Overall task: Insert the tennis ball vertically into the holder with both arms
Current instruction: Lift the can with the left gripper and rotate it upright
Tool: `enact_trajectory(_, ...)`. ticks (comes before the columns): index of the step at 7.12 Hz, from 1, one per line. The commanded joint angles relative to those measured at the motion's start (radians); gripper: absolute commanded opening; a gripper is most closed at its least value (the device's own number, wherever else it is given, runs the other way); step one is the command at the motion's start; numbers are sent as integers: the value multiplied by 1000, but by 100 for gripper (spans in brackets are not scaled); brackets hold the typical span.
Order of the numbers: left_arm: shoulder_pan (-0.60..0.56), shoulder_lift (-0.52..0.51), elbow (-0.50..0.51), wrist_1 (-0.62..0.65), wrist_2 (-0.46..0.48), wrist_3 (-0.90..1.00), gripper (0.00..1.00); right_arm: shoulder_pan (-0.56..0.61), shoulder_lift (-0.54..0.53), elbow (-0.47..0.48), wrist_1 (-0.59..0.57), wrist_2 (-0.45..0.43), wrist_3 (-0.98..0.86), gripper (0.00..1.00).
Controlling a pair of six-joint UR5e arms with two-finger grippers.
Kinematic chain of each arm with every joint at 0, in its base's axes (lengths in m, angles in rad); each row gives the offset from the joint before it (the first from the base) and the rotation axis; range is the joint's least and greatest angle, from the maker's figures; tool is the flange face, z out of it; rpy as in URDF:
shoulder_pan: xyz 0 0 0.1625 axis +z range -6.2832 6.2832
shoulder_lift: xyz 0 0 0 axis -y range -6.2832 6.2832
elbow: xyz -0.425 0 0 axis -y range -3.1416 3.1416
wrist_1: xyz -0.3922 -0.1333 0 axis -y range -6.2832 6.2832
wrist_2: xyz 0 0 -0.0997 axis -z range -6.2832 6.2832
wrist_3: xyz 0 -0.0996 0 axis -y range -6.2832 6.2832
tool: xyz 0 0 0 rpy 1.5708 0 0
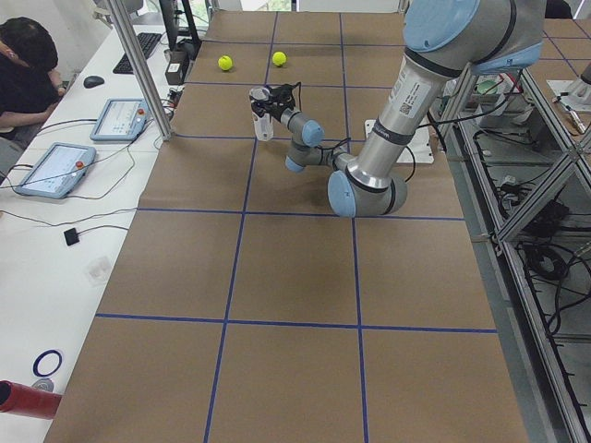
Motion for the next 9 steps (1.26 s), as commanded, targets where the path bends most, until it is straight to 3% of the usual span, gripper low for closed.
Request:
enact_trajectory(1,2,0,17,1,0,0,41,0,0,-1,0,0,-1,99)
enact_trajectory(4,12,0,32,1,-1,-2,46,0,0,-1,0,0,-1,99)
enact_trajectory(6,13,-2,32,1,0,-2,66,0,0,-1,0,0,-1,99)
enact_trajectory(9,19,3,32,1,0,-3,78,0,0,-1,2,0,-1,99)
